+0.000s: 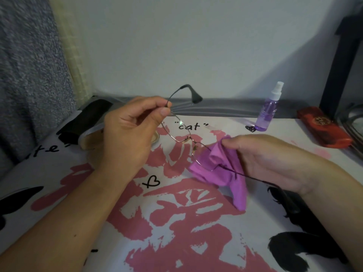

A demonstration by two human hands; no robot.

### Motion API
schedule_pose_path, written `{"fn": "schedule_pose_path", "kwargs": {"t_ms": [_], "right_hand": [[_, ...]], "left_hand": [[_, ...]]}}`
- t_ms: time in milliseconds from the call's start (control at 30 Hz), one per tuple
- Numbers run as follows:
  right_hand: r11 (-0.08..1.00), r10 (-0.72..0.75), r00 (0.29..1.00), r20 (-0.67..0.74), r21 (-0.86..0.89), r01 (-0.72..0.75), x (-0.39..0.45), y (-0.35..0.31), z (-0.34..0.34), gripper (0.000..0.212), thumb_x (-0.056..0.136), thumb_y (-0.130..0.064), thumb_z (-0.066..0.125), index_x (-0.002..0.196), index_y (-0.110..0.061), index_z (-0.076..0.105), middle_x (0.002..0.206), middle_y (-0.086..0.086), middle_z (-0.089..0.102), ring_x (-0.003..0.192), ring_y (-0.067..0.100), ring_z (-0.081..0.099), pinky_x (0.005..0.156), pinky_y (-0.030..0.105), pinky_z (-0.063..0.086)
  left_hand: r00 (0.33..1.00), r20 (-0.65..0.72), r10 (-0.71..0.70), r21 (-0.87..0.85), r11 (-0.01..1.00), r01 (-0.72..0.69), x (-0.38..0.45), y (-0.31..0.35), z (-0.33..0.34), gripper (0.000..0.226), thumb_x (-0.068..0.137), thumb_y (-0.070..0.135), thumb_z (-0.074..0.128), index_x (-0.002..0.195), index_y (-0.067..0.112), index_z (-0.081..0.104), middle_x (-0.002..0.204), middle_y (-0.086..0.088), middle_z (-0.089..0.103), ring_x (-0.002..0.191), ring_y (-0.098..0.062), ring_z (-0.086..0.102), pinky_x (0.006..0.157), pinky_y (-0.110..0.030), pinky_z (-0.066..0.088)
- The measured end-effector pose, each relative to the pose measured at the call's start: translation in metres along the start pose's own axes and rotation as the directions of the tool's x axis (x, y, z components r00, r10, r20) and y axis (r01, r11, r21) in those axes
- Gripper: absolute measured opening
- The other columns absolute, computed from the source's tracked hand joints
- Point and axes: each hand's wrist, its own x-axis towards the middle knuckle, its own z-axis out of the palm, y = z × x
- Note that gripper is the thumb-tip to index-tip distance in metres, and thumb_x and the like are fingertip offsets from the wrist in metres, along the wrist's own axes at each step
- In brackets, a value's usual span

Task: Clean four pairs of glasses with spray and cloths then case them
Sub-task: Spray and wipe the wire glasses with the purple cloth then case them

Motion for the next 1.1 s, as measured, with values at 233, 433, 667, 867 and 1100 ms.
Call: {"fn": "schedule_pose_path", "kwargs": {"t_ms": [233,433,667,867,1100], "right_hand": [[0.922,0.001,0.999,-0.032,-0.386,-0.013,-0.005,-0.003,0.017,0.015,0.092,-0.019,0.071,0.094,-0.004,0.073,0.086,0.013,0.076,0.070,0.026,0.073,0.075,0.036,0.058],[0.888,0.023,0.992,-0.121,-0.453,-0.076,-0.009,-0.010,0.018,0.028,0.090,-0.025,0.074,0.063,-0.022,0.076,0.063,-0.001,0.073,0.054,0.007,0.065,0.056,0.018,0.049],[0.947,0.091,0.983,-0.162,-0.292,-0.136,-0.005,-0.001,0.015,0.020,0.090,0.011,0.062,0.100,-0.002,0.075,0.106,0.026,0.073,0.103,0.043,0.070,0.096,0.049,0.057],[0.910,-0.029,0.994,-0.104,-0.414,-0.017,-0.003,0.001,0.021,0.009,0.089,-0.009,0.074,0.084,-0.015,0.078,0.084,0.007,0.078,0.082,0.026,0.075,0.089,0.045,0.059],[0.962,0.009,1.000,0.019,-0.273,-0.003,-0.007,-0.001,0.026,0.012,0.084,0.002,0.075,0.085,-0.009,0.072,0.081,0.007,0.075,0.075,0.018,0.073,0.069,0.027,0.058]], "left_hand": [[0.997,0.051,0.057,0.003,0.998,-0.057,-0.005,0.007,0.003,0.023,0.089,0.002,0.071,0.101,0.022,0.073,0.094,0.006,0.072,0.088,-0.004,0.067,0.082,-0.017,0.051],[0.991,0.065,0.121,0.035,0.992,-0.123,-0.006,0.010,0.005,0.021,0.090,0.011,0.071,0.098,0.030,0.071,0.092,0.017,0.072,0.089,-0.005,0.067,0.080,-0.018,0.052],[0.970,0.125,0.209,0.094,0.971,-0.221,-0.010,0.009,0.009,0.021,0.090,0.005,0.072,0.101,0.024,0.070,0.095,0.007,0.069,0.088,-0.007,0.066,0.081,-0.020,0.049],[0.995,0.059,0.083,0.006,0.997,-0.083,-0.006,0.009,0.007,0.022,0.089,0.005,0.072,0.097,0.025,0.072,0.089,0.014,0.073,0.089,-0.003,0.068,0.081,-0.017,0.052],[0.995,0.046,-0.087,-0.090,0.992,0.091,-0.006,0.007,0.009,0.014,0.083,0.014,0.073,0.094,0.023,0.074,0.085,0.016,0.076,0.084,-0.001,0.070,0.078,-0.014,0.052]]}}
